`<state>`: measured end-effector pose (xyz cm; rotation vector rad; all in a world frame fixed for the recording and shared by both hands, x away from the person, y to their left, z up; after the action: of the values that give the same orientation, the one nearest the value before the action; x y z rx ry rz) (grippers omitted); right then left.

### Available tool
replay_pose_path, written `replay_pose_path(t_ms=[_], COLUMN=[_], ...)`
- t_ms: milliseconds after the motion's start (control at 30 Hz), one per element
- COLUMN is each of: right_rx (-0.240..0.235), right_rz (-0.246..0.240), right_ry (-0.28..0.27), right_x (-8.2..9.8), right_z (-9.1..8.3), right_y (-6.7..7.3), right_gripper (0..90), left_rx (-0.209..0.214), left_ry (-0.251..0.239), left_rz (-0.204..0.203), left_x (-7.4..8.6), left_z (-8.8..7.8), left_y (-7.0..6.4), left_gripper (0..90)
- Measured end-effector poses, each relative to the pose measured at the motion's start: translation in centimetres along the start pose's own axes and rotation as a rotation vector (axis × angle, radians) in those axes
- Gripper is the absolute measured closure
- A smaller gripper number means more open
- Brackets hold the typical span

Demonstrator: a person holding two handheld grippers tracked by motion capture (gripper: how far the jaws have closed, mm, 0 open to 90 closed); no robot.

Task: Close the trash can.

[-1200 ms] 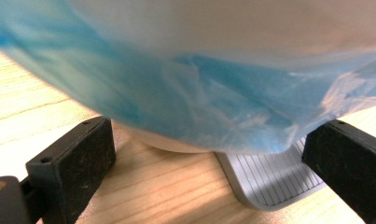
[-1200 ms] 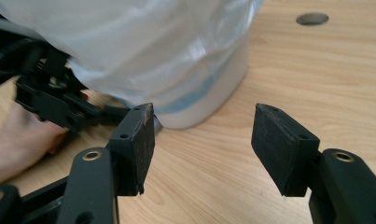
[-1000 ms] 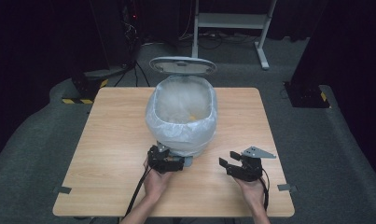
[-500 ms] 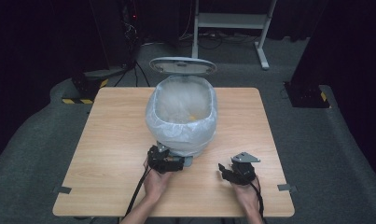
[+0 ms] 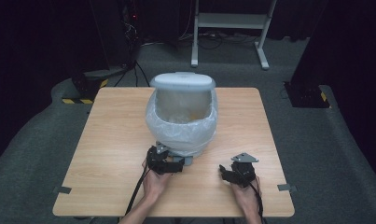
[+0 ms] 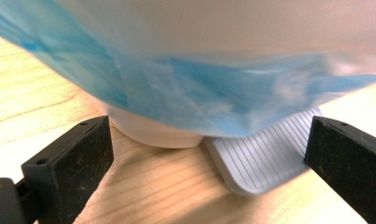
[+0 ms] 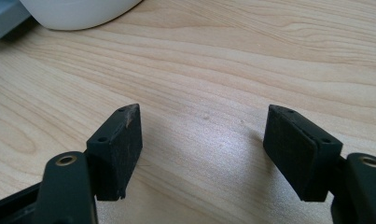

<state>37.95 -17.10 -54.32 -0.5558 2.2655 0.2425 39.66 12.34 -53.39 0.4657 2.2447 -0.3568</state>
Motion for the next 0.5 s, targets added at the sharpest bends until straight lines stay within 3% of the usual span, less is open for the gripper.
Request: replay_pose_path(t_ms=[33, 100, 267, 400, 500], right_rx=[0.001, 0.001, 0.001, 0.001, 0.0], right_rz=[-0.002, -0.002, -0.002, -0.002, -0.004], right_ry=[0.0, 0.0, 0.0, 0.0, -0.001], right_x=[0.0, 0.0, 0.0, 0.0, 0.0], right_z=[0.0, 0.0, 0.0, 0.0, 0.0], right_y=[0.0, 0.0, 0.0, 0.0, 0.0], right_gripper=[28.2, 28.0, 28.0, 28.0, 28.0], left_rx=[0.012, 0.024, 0.032, -0.031, -0.116], left_ry=[-0.022, -0.008, -0.017, 0.043, 0.063], left_rz=[-0.019, 0.011, 0.015, 0.029, 0.059], left_x=[0.0, 0.0, 0.7, 1.9, 2.7], left_z=[-0.3, -0.8, -1.6, -1.7, -1.8], left_y=[-0.1, -0.1, 0.0, 1.2, 2.5], left_gripper=[1.6, 1.6, 1.7, 2.0, 2.6])
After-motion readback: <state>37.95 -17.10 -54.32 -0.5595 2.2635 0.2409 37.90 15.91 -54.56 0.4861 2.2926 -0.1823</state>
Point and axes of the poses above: each handheld gripper's, and its own axes: z roughly forward along the jaws, x roughly out of its underside, y roughly to its left, the point moved 2 cm from there along z, roughly forward along the jaws, and after that the axes turned 1 degree about -x, right-handed, at the moved point
